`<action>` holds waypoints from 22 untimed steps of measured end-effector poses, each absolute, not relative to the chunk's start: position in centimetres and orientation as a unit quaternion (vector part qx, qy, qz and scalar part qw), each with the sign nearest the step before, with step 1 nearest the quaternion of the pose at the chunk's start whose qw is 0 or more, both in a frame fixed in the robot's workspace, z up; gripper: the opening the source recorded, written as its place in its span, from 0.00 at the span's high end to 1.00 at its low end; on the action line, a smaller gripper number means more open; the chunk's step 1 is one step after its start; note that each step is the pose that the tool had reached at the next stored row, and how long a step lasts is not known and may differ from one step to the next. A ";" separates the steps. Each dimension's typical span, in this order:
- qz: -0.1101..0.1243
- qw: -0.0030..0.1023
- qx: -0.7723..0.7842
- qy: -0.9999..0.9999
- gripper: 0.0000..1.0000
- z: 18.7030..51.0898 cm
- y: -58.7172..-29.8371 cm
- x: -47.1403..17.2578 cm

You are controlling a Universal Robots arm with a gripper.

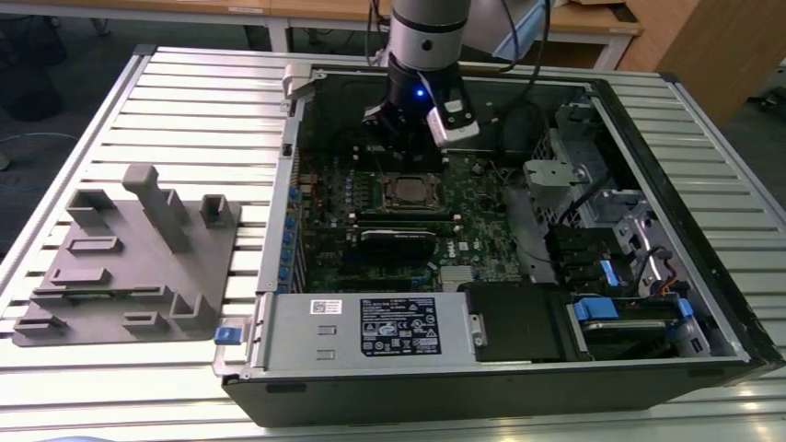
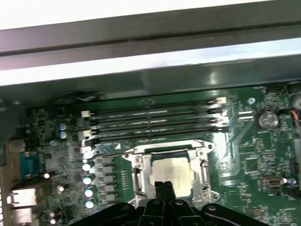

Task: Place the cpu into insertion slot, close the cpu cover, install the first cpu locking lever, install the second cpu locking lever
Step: 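Install the first cpu locking lever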

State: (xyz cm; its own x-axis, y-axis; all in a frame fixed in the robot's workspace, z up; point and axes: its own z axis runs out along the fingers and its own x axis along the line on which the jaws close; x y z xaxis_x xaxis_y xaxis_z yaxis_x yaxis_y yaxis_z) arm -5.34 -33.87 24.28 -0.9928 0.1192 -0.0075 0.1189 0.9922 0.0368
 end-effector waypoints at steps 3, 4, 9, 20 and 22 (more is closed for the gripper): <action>0.018 0.005 0.060 0.998 0.89 24.3 -33.9 -6.2; 0.018 0.005 0.060 0.998 0.89 24.3 -33.9 -6.4; 0.018 0.005 0.060 0.998 0.89 24.2 -33.9 -7.7; 0.018 0.005 0.060 0.998 0.89 24.2 -33.9 -9.6; 0.018 0.005 0.060 0.998 0.89 24.2 -33.9 -9.9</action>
